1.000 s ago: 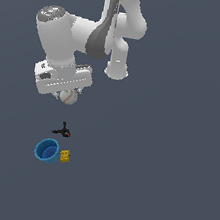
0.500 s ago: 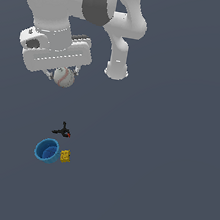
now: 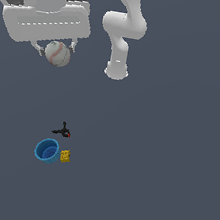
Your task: Pick up a designated object from a clutter of objects.
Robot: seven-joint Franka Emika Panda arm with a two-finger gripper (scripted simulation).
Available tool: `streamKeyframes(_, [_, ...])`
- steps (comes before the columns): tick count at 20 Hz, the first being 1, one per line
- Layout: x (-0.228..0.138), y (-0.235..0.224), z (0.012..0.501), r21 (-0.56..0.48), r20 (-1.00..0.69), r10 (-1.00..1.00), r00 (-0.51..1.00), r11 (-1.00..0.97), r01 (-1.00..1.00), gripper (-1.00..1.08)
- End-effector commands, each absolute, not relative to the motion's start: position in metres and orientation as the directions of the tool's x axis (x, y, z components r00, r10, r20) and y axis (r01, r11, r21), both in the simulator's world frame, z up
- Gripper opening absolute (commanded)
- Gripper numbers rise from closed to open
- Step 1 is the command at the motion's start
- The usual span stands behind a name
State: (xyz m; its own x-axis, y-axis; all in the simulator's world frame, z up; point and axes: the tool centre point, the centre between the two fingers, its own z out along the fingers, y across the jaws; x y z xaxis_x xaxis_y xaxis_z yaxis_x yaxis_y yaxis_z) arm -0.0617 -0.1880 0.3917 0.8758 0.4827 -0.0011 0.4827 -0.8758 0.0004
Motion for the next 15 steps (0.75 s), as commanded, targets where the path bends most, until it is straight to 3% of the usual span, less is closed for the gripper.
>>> streamKeyframes(1, [-0.061,-0.188,0.41,0.001,-0.001,0.483,0.876,-0.876,0.483,-1.0])
streamKeyframes(15, [-0.057,-0.19,0.443,0.0,0.0,0.484,0.875,-0.875,0.484,-1.0])
